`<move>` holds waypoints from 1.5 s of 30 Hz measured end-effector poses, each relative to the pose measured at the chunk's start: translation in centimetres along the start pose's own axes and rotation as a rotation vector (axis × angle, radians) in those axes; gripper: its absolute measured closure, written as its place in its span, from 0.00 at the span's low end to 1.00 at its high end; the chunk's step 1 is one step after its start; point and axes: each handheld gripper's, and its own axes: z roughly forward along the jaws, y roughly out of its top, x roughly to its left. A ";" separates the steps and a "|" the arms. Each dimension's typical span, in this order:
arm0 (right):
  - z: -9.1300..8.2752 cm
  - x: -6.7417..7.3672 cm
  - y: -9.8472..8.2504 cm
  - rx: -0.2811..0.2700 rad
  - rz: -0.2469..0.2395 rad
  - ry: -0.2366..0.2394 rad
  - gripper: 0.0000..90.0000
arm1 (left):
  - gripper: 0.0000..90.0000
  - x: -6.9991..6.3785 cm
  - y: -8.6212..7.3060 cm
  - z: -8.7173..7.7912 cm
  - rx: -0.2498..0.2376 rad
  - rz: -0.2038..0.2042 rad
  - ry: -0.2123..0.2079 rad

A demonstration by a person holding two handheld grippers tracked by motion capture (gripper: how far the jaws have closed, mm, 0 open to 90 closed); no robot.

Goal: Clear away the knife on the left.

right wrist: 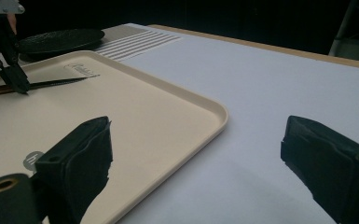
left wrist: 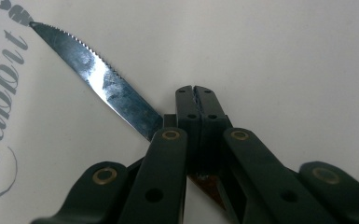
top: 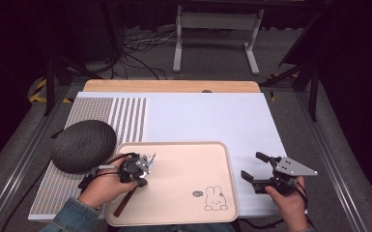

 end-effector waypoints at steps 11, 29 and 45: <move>0.1 0.0 0.0 0.002 -0.002 0.002 0.11 | 1.00 0.0 -1.0 -0.3 0.000 -0.019 0.003; 0.2 0.1 -0.1 0.012 -0.004 0.006 0.11 | 1.00 0.7 -2.4 -0.8 -0.014 -0.075 0.028; 0.3 0.1 -0.1 0.014 -0.005 0.011 0.11 | 1.00 1.2 -3.1 -1.0 -0.021 -0.094 0.027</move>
